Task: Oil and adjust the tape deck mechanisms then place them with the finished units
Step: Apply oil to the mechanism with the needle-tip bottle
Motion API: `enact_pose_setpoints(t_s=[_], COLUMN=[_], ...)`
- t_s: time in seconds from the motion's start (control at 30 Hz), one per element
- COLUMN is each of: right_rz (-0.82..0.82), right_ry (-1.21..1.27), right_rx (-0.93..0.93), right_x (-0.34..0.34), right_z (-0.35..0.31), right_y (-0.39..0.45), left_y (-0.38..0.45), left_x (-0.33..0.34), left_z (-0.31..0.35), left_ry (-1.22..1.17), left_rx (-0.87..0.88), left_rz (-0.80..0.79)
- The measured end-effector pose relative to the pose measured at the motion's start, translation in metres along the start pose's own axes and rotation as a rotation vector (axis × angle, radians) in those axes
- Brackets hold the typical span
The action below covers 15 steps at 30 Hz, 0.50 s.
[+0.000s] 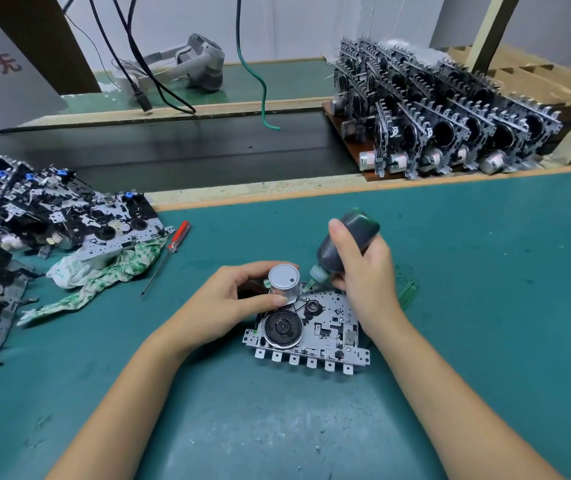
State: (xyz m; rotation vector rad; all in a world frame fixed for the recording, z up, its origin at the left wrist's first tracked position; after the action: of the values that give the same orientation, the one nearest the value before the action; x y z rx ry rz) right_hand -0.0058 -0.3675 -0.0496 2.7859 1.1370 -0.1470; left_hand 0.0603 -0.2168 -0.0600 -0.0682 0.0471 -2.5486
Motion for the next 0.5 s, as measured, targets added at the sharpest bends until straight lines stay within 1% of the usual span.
enact_pose_setpoints(t_s=[0.33,0.5], right_rz=[0.037,0.023], right_ry=[0.0,-0.005], right_rx=[-0.001,-0.033], right_x=[-0.0029,-0.0031], right_z=[-0.0015,-0.0045], right_y=[-0.0026,-0.0045], left_y=[-0.0003,-0.0006], left_x=[-0.0007,0.0004], left_z=[0.0,0.0047], left_ry=[0.03,0.136], left_rx=[-0.001,0.033], left_rz=[0.01,0.042])
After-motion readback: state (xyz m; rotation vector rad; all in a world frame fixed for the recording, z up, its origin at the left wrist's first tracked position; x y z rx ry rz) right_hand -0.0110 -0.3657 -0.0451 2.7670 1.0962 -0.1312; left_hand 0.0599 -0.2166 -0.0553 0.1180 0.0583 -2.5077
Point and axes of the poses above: each hand's wrist, its own y-axis towards the middle knuckle, its own x-axis out of the palm, z = x × y, the point moved 9 cm from there along y, towards the middle knuckle, and after that the axes turned 12 degrees about -y, right-handed, at the moved point
